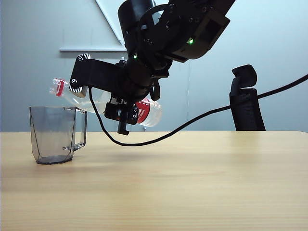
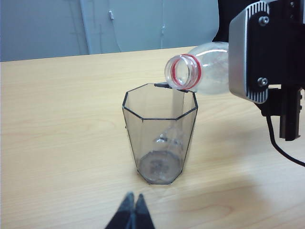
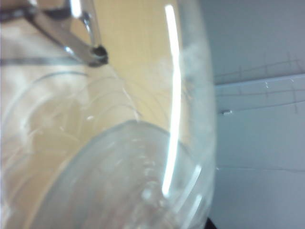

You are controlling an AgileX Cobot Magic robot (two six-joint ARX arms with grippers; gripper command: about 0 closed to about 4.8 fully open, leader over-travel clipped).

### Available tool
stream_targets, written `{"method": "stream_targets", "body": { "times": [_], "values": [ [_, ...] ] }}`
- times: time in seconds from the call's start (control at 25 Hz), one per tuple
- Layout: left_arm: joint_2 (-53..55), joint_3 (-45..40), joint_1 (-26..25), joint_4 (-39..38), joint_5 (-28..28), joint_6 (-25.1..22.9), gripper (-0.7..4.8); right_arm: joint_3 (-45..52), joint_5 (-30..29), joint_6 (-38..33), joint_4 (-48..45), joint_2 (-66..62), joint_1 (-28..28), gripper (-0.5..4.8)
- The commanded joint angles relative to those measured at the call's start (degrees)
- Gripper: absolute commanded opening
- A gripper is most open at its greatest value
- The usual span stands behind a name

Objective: Pick up the mineral water bottle on the table and pour water into the mug until it's half full.

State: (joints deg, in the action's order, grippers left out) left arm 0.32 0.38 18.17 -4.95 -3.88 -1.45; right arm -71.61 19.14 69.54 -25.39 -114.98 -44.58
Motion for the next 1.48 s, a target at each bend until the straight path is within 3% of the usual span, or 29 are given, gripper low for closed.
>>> {"method": "stream_targets", "body": {
  "times": [0.04,0.68,1.48],
  "values": [
    [0.02,0.13,0.02,0.74,0.07,0.17,-0.02,-0.74,1.81,2.64,-4.66,0.63,-0.11,2.6],
    [0.02,0.13,0.02,0.74,0.04,0.17,-0.02,-0.76,4.35,13.2,-6.58,0.63,-0.04,2.6],
    [0.02,0.13,0.02,0.74,0.07,0.17,-0.02,-0.76,6.32,16.04,-6.62,0.66,0.59,2.6]
  ]
}}
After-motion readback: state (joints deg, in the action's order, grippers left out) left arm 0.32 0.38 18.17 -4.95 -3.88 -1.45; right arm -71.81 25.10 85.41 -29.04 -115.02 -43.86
